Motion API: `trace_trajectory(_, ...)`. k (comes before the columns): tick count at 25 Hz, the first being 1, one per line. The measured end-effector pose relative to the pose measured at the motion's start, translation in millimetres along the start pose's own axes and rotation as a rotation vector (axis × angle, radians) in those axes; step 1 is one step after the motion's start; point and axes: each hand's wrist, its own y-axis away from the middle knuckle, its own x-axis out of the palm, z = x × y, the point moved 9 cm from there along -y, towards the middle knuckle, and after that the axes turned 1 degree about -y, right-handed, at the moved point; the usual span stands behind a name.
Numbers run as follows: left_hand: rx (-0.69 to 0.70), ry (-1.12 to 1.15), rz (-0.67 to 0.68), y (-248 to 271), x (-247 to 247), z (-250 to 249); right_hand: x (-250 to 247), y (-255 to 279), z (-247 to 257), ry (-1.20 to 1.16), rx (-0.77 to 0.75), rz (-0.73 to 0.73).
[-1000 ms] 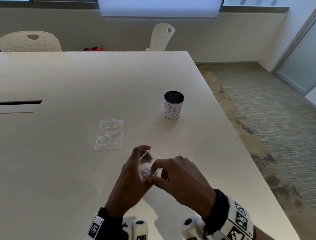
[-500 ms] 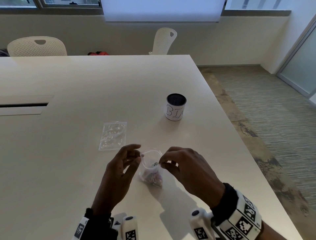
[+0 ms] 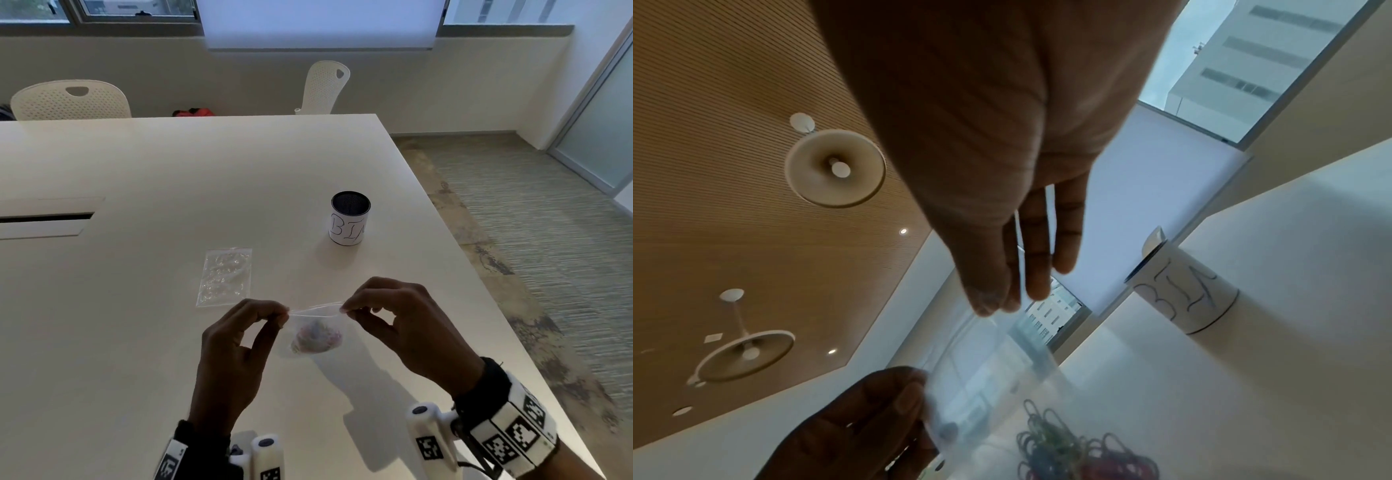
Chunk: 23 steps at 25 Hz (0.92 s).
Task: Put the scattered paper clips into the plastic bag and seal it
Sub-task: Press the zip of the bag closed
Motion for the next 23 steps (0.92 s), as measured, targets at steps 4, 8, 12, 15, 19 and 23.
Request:
trace_trajectory(4,-0.023,-0.023,0.149,9.1,7.4,-3.6,-1.7,13.5,-11.0,-0.165,0.045,0.085)
trace_trajectory(8,-0.259,0.121,0.25,17.9,26.4,20.7,6.8,21.8,-40.4,-0.409,0.242,0.13)
trace_trajectory(12,-0.313,0.06,0.295,17.9,51.6,36.1,26.3,21.7,-76.0,-0.409,0.351,0.059)
trace_trajectory(15,-0.384,0.162,0.344,14.9,64.3,43.4,30.1,20.7,-83.9,-0.439,0.354,0.031)
trace_trajectory(19,-0.502,0.297,0.403,7.5,87.0,49.9,32.7,17.1,-84.0,-0.472,0.34,0.041)
trace_trajectory(23,-0.509,0.341,0.362,0.1,95.1,50.5,47.6,16.0,-84.8,-0.495,0.356,0.08)
